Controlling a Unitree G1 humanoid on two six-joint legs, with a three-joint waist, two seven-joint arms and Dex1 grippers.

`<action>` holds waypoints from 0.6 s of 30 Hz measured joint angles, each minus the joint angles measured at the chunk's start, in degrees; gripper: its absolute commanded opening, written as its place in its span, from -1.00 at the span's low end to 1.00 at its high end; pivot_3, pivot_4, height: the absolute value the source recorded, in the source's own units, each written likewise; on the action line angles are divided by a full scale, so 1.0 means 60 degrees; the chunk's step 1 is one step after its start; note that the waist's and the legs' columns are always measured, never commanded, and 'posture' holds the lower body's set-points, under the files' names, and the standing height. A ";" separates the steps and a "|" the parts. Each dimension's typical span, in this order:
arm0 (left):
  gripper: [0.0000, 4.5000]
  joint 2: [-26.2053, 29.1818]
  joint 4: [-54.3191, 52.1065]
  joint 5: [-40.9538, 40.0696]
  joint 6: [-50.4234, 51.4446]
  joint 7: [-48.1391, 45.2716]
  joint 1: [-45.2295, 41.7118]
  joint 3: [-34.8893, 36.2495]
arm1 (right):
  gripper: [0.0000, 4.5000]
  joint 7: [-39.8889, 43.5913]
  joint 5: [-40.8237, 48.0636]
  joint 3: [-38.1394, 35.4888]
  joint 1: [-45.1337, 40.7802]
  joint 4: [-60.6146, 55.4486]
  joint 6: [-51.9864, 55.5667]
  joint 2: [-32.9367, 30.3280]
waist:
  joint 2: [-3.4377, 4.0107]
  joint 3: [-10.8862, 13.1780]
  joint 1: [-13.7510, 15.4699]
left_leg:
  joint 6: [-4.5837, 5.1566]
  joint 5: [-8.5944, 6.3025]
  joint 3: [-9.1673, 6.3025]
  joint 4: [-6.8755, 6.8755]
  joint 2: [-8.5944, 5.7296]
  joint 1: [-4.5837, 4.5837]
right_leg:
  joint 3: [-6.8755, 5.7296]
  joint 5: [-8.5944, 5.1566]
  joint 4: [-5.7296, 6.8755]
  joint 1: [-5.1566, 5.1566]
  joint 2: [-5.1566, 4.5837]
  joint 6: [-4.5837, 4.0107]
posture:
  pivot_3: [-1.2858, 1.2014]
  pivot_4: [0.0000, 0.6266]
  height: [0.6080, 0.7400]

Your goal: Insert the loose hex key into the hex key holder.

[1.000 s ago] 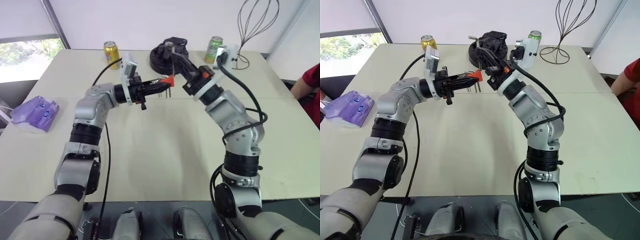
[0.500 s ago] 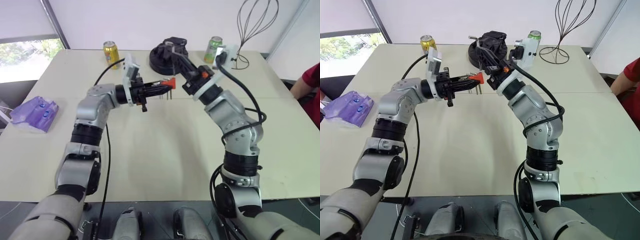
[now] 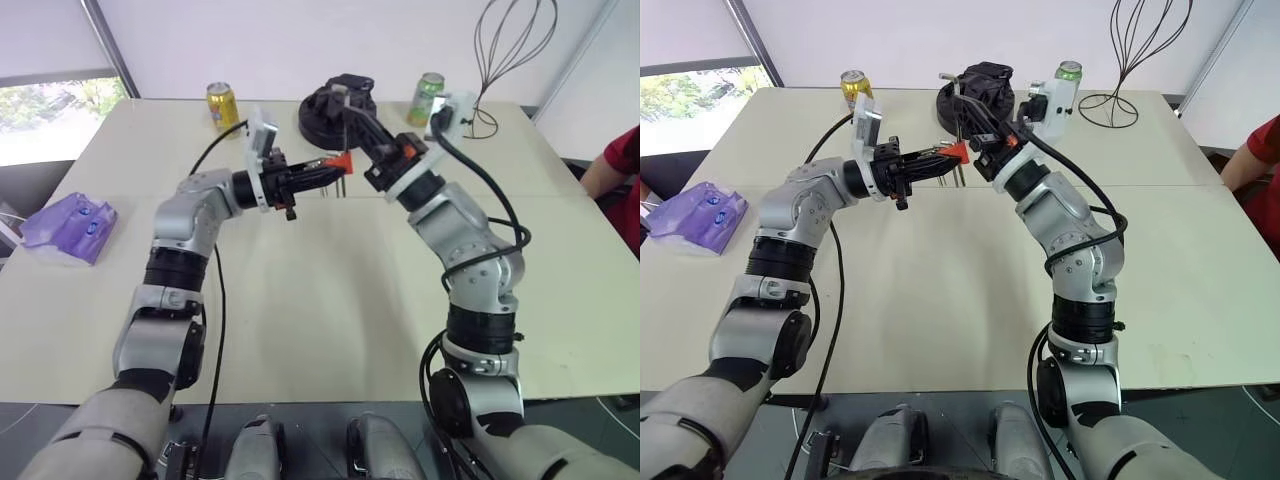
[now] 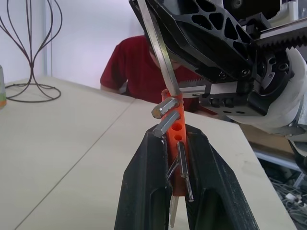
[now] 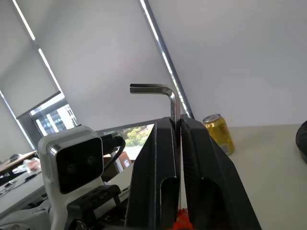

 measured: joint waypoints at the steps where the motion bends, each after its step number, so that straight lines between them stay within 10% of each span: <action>1: -1.00 -0.0001 -0.0003 -0.0006 0.0056 0.0027 0.0000 0.0003 | -0.98 0.0016 -0.0001 0.0004 0.0001 0.0027 -0.0022 -0.0012 | 0.0000 0.0000 0.0000 | 0.0000 0.0000 0.0000 0.0000 0.0000 0.0000 | 0.0000 0.0000 0.0000 0.0000 0.0000 0.0000 | 0.03 -0.52 1.00; 18: -1.00 0.0063 -0.0072 -0.0144 0.0584 0.0158 0.0022 0.0034 | -0.98 0.0797 -0.0318 0.0495 -0.0011 0.0703 -0.0927 -0.0697 | 0.0000 0.0003 0.0000 | -0.0001 0.0001 0.0000 0.0000 0.0000 0.0000 | 0.0000 0.0000 -0.0001 0.0000 0.0001 0.0000 | 0.03 -0.52 1.00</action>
